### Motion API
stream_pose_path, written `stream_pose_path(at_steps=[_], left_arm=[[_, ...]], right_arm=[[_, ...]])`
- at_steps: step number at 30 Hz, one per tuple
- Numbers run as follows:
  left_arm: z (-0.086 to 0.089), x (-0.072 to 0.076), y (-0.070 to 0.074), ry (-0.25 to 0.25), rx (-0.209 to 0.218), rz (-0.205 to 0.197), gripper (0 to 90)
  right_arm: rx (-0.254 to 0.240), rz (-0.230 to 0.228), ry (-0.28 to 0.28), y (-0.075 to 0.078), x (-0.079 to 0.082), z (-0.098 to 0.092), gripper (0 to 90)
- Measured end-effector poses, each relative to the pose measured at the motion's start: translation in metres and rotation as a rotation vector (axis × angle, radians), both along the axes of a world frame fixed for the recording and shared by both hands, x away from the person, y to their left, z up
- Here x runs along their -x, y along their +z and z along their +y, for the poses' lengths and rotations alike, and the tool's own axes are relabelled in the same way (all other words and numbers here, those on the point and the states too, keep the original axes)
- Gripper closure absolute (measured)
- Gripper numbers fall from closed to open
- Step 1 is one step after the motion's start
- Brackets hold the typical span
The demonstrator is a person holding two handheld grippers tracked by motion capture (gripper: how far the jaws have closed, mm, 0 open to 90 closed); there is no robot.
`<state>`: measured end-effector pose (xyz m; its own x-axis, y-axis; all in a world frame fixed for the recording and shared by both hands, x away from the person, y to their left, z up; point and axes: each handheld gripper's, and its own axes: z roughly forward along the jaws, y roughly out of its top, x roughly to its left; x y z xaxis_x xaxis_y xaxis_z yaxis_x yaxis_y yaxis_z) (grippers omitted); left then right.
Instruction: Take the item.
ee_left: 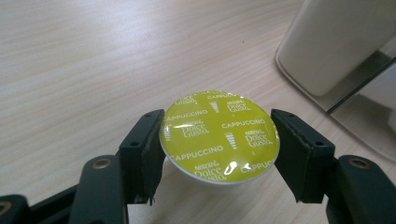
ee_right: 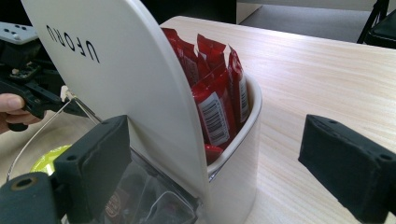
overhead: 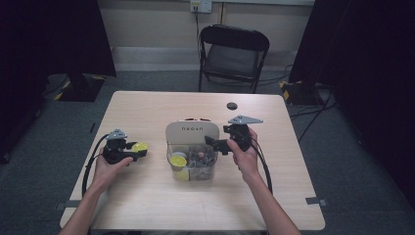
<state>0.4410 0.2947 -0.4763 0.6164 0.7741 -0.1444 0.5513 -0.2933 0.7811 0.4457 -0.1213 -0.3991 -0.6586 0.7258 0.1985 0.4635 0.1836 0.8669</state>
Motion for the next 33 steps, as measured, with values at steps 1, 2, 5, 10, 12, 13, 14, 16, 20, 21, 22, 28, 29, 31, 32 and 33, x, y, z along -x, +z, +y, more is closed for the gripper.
stream_pose_path(at_steps=[1, 2, 5, 10, 12, 13, 14, 16, 20, 21, 22, 28, 29, 31, 32, 33], left_arm=[[-0.001, 0.0, -0.002, -0.001, -0.009, 0.002, 37.9], [-0.002, -0.001, -0.004, -0.002, -0.017, 0.011, 37.9], [-0.003, -0.002, -0.007, -0.006, -0.025, 0.015, 37.9], [-0.006, -0.003, -0.011, -0.007, -0.032, 0.024, 37.8], [-0.006, -0.004, -0.012, 0.001, -0.017, 0.026, 37.8], [-0.006, -0.004, -0.012, 0.001, -0.017, 0.026, 37.7], [-0.006, -0.004, -0.013, 0.009, -0.014, 0.026, 37.6], [-0.006, -0.004, -0.014, 0.01, -0.008, 0.026, 37.5], [-0.006, -0.004, -0.014, 0.013, -0.001, 0.03, 36.2], [-0.006, -0.004, -0.014, 0.015, -0.003, 0.03, 36.2], [-0.006, -0.004, -0.015, 0.017, 0.0, 0.034, 31.6], [-0.005, -0.003, -0.014, 0.033, 0.001, 0.027, 23.9], [-0.005, -0.003, -0.014, 0.033, 0.014, 0.025, 22.9], [-0.004, -0.001, -0.012, 0.038, 0.027, 0.019, 22.1], [-0.003, -0.001, -0.012, 0.034, 0.026, 0.019, 21.8], [-0.003, -0.001, -0.011, 0.034, 0.023, 0.016, 21.7]], right_arm=[[0.0, 0.0, 0.0, 0.0, 0.0, 0.0, 8.5], [0.0, 0.001, 0.0, 0.0, 0.0, 0.0, 8.5], [0.0, 0.002, 0.0, 0.0, 0.0, 0.0, 8.4], [0.0, 0.002, 0.0, 0.0, 0.0, 0.0, 8.5], [0.001, 0.002, 0.0, 0.0, 0.0, 0.0, 8.4], [0.001, 0.002, 0.0, 0.0, 0.0, 0.0, 8.4], [0.001, 0.002, 0.0, 0.0, 0.0, 0.0, 8.5], [0.0, 0.004, 0.001, 0.0, 0.0, 0.0, 8.5], [0.001, 0.003, 0.001, 0.0, 0.0, 0.001, 8.5], [0.001, 0.003, 0.001, 0.0, 0.0, 0.001, 8.5], [0.001, 0.004, 0.002, -0.001, 0.0, 0.0, 8.5], [0.001, 0.005, 0.0, 0.0, 0.0, 0.001, 8.5], [0.002, 0.004, 0.0, 0.0, 0.0, 0.001, 8.6], [0.0, 0.006, 0.0, -0.001, 0.0, 0.001, 8.6], [0.0, 0.008, 0.001, -0.001, 0.0, 0.001, 8.6], [0.001, 0.009, 0.002, -0.001, 0.0, 0.001, 8.6]])
